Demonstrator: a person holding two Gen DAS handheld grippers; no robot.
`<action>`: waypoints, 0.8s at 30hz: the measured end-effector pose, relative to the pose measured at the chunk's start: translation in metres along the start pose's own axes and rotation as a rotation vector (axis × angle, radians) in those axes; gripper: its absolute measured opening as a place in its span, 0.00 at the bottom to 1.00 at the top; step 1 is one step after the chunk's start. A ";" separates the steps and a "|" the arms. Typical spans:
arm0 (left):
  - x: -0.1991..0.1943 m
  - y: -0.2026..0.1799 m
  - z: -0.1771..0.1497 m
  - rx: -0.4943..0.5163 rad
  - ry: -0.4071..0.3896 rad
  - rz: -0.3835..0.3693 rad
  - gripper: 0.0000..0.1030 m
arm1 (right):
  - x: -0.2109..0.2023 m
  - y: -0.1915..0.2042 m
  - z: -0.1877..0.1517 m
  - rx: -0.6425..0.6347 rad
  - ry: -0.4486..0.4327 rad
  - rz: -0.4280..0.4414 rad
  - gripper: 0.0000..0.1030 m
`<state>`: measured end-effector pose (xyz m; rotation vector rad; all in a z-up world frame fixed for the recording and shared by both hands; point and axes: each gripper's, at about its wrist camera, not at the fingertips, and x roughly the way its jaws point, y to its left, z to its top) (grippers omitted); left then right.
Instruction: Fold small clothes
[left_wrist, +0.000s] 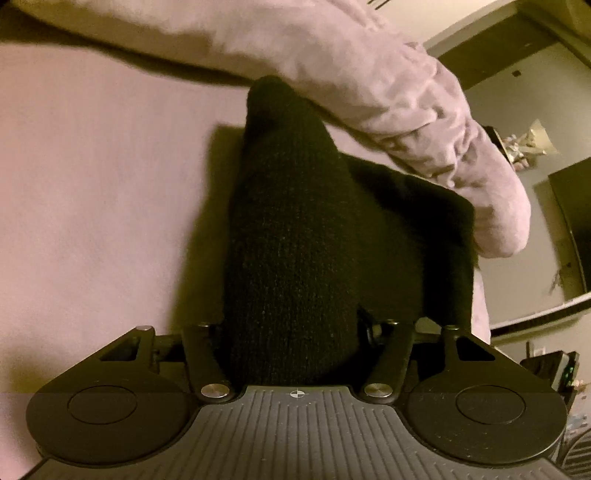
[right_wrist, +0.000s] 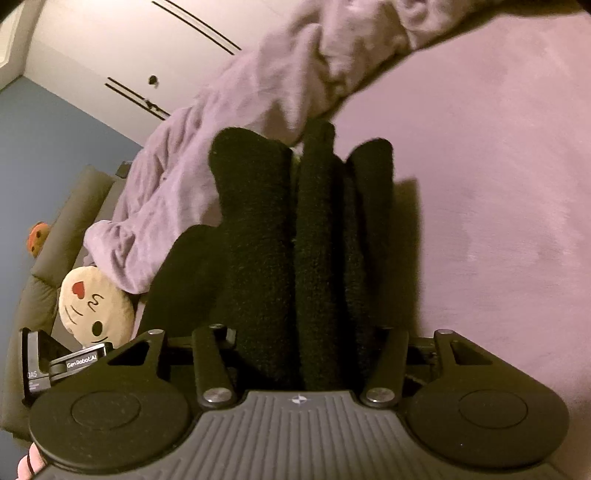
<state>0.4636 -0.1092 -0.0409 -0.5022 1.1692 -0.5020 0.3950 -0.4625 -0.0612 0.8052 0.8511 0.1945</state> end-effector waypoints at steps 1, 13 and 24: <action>-0.006 -0.001 0.001 0.011 -0.007 0.013 0.61 | 0.001 0.005 -0.001 0.002 -0.002 0.008 0.48; -0.052 0.058 0.003 -0.036 -0.010 0.149 0.71 | 0.034 0.066 -0.041 -0.107 0.029 0.013 0.52; -0.071 0.047 -0.002 0.107 -0.051 0.317 0.92 | -0.018 0.103 -0.069 -0.306 -0.230 -0.283 0.83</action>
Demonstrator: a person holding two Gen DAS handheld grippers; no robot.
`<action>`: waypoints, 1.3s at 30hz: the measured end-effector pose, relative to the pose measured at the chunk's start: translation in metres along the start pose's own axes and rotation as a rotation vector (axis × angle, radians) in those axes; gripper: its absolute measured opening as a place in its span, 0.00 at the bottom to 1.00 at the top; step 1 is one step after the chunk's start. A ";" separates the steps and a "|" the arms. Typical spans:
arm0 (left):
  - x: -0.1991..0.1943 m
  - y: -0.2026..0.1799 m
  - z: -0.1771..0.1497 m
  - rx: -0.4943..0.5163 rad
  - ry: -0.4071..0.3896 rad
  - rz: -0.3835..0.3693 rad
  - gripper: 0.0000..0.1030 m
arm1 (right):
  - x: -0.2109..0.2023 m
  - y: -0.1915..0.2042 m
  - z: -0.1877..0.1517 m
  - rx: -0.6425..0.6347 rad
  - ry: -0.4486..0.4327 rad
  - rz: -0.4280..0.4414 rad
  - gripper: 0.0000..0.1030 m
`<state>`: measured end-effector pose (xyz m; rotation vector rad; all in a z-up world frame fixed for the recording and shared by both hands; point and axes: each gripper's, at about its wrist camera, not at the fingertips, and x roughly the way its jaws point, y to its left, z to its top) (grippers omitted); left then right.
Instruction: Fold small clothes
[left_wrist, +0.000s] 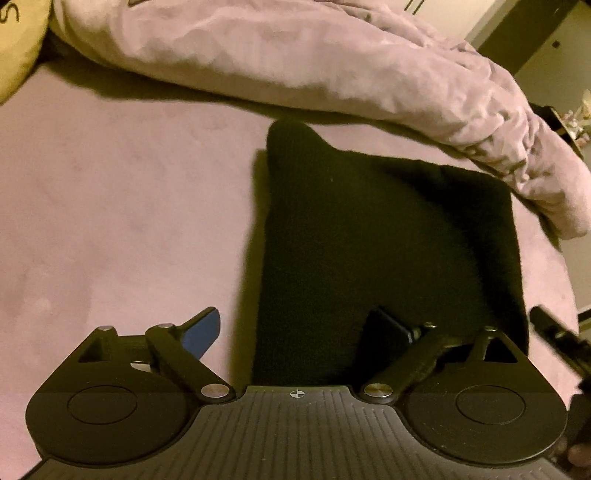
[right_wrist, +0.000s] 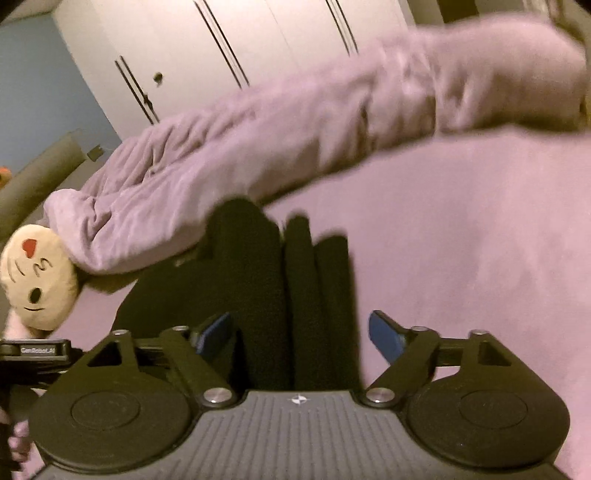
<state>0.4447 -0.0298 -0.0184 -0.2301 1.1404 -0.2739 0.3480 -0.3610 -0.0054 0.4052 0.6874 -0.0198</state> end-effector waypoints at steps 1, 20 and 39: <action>-0.002 0.001 -0.001 0.003 -0.003 0.009 0.93 | -0.001 0.008 0.002 -0.033 -0.024 0.000 0.83; 0.031 0.008 -0.011 -0.061 0.008 -0.046 1.00 | 0.089 0.029 -0.022 -0.297 -0.044 -0.255 0.96; 0.027 -0.004 -0.016 -0.029 -0.197 0.076 1.00 | 0.092 0.063 -0.036 -0.529 -0.124 -0.216 0.54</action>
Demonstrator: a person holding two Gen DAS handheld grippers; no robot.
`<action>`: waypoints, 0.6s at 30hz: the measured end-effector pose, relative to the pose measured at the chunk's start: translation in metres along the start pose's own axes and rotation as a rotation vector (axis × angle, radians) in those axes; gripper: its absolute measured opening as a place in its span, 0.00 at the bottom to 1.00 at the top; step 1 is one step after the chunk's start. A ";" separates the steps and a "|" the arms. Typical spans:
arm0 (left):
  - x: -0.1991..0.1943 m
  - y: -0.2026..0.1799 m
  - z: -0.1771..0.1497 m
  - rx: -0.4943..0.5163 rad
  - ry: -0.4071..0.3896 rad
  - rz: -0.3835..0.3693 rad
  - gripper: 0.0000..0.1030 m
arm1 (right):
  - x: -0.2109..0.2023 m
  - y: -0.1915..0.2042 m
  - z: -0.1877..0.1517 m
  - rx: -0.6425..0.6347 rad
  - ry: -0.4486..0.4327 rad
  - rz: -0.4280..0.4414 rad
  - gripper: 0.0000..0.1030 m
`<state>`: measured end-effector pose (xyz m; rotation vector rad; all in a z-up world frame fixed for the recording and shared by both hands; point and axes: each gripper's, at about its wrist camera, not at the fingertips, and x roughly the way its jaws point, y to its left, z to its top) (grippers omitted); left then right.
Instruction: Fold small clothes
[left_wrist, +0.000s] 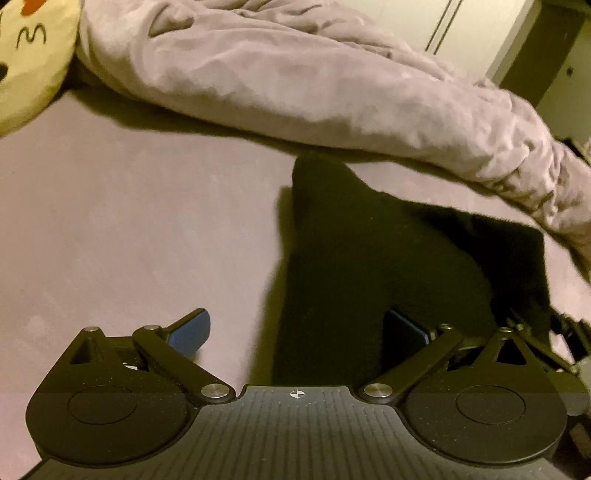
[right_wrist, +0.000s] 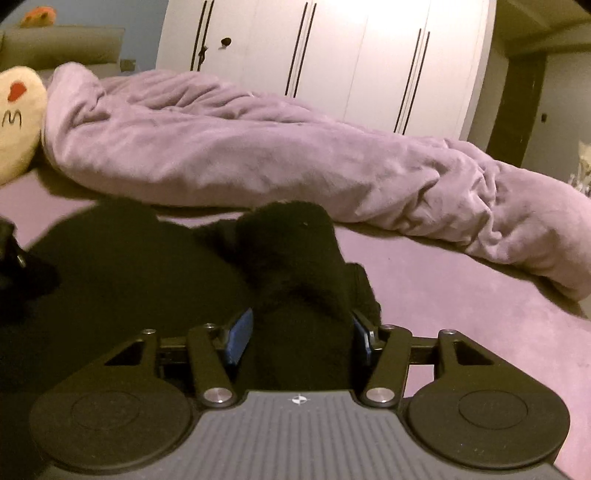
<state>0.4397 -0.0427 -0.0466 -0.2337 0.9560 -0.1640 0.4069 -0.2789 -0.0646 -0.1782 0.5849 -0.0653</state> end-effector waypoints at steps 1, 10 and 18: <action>0.001 0.001 -0.003 0.005 -0.011 -0.001 1.00 | 0.002 -0.002 -0.003 0.007 -0.006 -0.001 0.57; 0.001 -0.002 -0.040 0.132 -0.249 0.010 1.00 | 0.003 -0.003 -0.014 0.040 -0.051 -0.033 0.71; -0.041 -0.003 -0.065 0.107 -0.321 0.062 1.00 | -0.036 -0.018 -0.011 0.216 -0.001 -0.025 0.83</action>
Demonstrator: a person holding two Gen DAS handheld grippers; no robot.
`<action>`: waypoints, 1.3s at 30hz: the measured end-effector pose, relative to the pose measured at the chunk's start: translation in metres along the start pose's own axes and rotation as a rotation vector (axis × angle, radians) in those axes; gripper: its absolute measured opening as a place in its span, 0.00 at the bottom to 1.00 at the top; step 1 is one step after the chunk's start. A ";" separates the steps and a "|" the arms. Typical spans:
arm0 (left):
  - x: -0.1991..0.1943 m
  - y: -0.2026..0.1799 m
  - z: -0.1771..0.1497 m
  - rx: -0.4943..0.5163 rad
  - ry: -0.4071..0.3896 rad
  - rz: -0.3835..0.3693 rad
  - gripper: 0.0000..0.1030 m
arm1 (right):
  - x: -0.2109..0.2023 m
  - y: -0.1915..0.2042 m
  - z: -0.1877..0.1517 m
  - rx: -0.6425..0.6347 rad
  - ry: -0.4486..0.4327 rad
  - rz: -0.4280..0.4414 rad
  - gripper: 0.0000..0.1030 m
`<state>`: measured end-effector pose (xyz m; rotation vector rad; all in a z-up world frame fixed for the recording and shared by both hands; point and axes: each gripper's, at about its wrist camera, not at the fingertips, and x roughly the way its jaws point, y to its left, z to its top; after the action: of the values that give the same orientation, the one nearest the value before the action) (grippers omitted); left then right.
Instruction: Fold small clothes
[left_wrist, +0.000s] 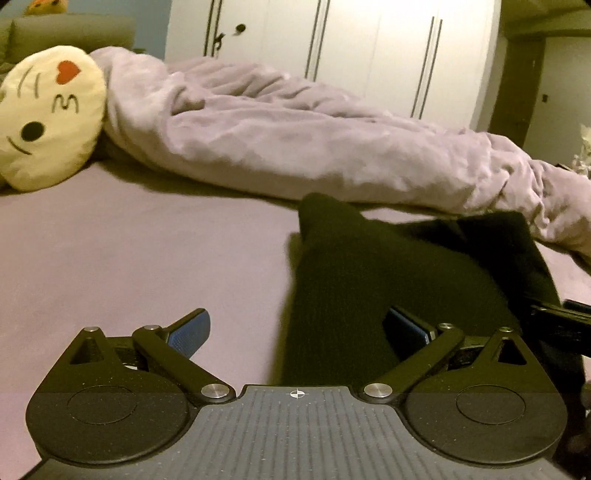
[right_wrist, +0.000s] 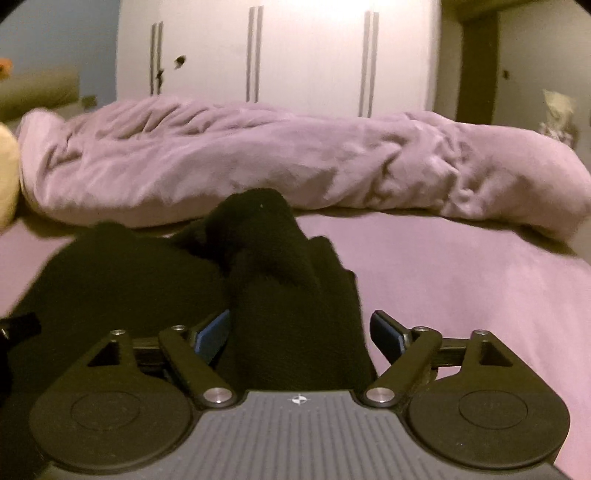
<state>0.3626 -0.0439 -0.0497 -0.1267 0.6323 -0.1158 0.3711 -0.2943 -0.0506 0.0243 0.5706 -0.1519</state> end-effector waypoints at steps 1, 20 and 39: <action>-0.010 0.002 -0.003 0.004 -0.009 0.000 1.00 | -0.015 0.000 -0.006 0.000 -0.015 -0.001 0.85; -0.204 0.015 -0.115 0.100 0.276 -0.025 1.00 | -0.244 0.025 -0.125 0.048 0.298 0.044 0.96; -0.212 0.006 -0.085 0.132 0.310 0.033 1.00 | -0.241 0.039 -0.093 0.019 0.350 -0.048 0.96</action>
<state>0.1428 -0.0144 0.0043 0.0306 0.9338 -0.1460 0.1273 -0.2171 0.0005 0.0560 0.9195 -0.2015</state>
